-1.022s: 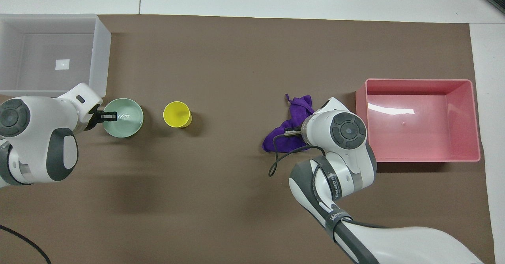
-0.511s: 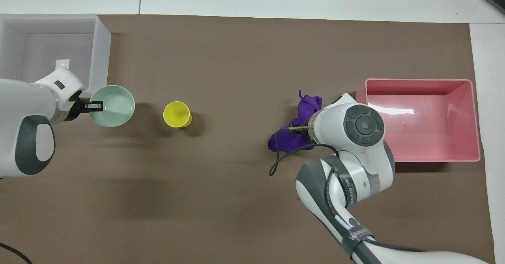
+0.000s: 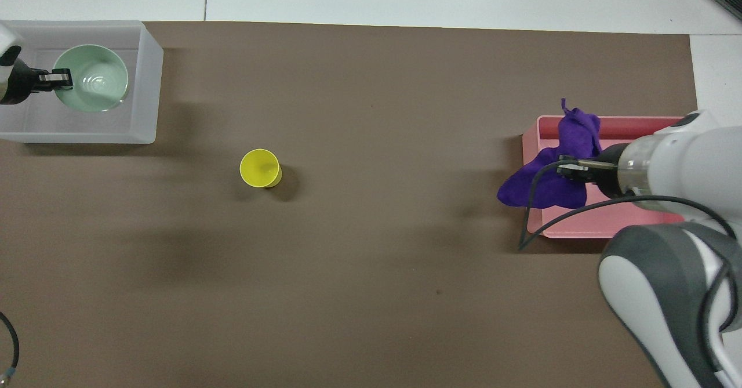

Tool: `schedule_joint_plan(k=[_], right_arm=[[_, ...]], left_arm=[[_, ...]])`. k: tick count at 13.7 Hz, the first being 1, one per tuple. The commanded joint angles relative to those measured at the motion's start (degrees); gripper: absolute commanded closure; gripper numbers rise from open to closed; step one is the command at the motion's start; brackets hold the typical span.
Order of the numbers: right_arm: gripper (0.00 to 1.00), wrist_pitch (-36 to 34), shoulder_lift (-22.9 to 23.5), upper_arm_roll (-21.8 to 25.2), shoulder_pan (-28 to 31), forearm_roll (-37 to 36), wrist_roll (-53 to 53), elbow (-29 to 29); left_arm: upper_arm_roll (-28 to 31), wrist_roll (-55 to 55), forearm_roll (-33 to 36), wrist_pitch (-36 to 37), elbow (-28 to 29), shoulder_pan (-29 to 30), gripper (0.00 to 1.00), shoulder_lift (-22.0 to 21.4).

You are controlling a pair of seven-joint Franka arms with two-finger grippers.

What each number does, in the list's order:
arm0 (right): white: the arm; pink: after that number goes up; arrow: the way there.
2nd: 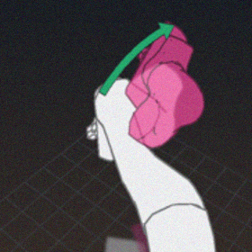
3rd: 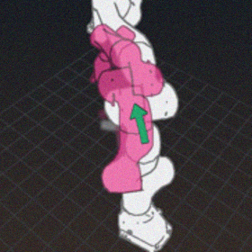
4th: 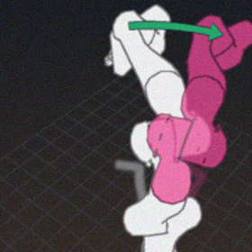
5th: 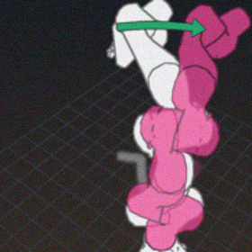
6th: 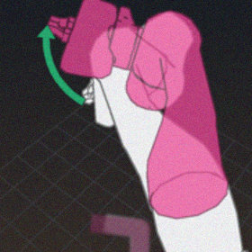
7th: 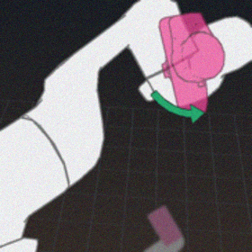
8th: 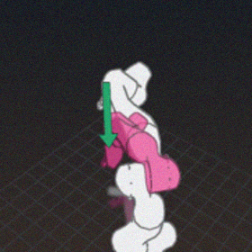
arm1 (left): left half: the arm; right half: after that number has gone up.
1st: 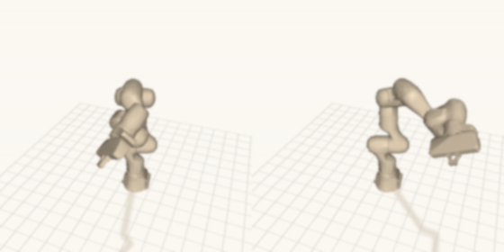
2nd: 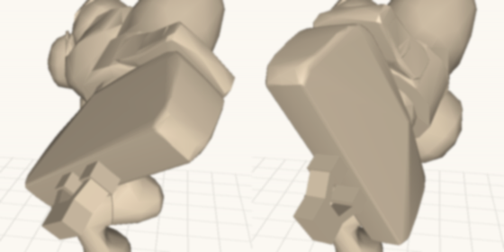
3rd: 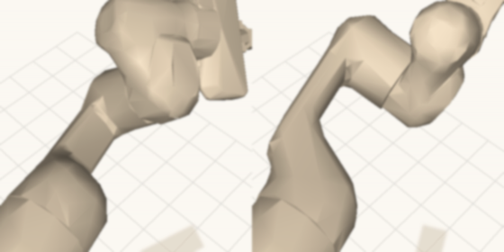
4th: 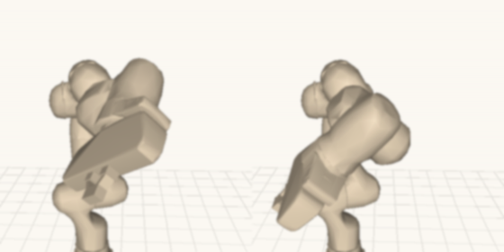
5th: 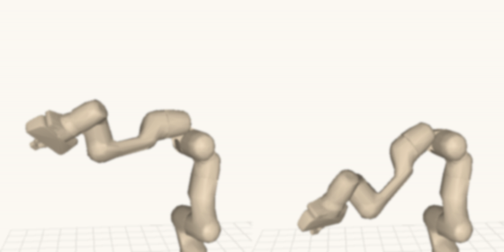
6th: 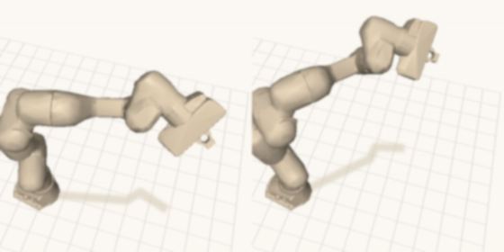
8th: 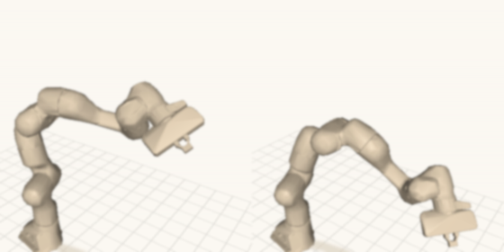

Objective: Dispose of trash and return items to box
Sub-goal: 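Place the bowl in the clear box while the right gripper drops the cloth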

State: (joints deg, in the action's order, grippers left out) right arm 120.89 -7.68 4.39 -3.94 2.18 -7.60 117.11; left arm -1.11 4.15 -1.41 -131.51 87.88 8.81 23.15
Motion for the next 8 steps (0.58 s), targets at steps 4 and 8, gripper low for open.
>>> schedule_joint_plan(k=[4,8], right_arm=[[1.0,9.3,7.9,-0.8,6.9,-0.4,4.5,2.6],[1.0,12.1,9.9,-0.8,7.5,-0.2,5.0,8.0]], left_arm=[[-2.8,5.2,0.3,1.9,-15.6,5.9,1.0,14.4],[-2.3,5.7,1.0,-2.9,-10.3,7.5,1.0,15.3]])
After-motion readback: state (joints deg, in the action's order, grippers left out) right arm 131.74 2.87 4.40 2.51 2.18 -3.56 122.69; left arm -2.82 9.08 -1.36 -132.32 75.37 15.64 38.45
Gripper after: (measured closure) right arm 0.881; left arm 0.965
